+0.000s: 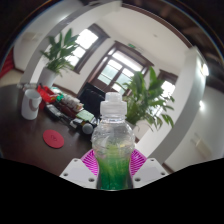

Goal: Pour water

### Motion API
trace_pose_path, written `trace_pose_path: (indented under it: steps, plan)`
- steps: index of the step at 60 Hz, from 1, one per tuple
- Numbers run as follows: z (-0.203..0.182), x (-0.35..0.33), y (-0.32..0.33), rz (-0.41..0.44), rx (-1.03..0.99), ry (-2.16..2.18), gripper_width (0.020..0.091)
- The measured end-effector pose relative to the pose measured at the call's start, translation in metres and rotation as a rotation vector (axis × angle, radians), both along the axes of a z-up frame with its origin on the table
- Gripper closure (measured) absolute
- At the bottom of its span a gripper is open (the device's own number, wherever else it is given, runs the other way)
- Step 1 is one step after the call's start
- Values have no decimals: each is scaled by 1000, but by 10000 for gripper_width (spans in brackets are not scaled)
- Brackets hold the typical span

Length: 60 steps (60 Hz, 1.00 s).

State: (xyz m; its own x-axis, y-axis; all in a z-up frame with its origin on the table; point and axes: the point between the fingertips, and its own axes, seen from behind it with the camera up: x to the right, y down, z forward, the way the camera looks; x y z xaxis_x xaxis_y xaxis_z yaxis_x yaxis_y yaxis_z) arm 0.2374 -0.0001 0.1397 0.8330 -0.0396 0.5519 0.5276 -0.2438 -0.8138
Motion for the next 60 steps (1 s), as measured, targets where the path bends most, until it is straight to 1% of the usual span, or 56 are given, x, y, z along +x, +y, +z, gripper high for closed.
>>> trace_pose_path:
  steps: [10, 12, 17, 25, 31, 36, 41, 44, 54, 60]
  plan:
    - [13, -77, 51, 146, -43, -524, 757]
    - [16, -96, 57, 155, -47, -632, 756]
    - [27, -130, 81, 215, -25, -865, 757]
    - [37, -181, 103, 261, 13, -1134, 755]
    - [48, -210, 116, 277, 53, -1343, 756]
    - [49, -226, 126, 298, 67, -1496, 754]
    - [50, -238, 134, 298, 84, -1623, 753]
    - [48, -246, 137, 312, 89, -1656, 749]
    - [43, -253, 145, 306, 97, -1763, 752]
    - [41, -247, 147, 303, 81, -1744, 751]
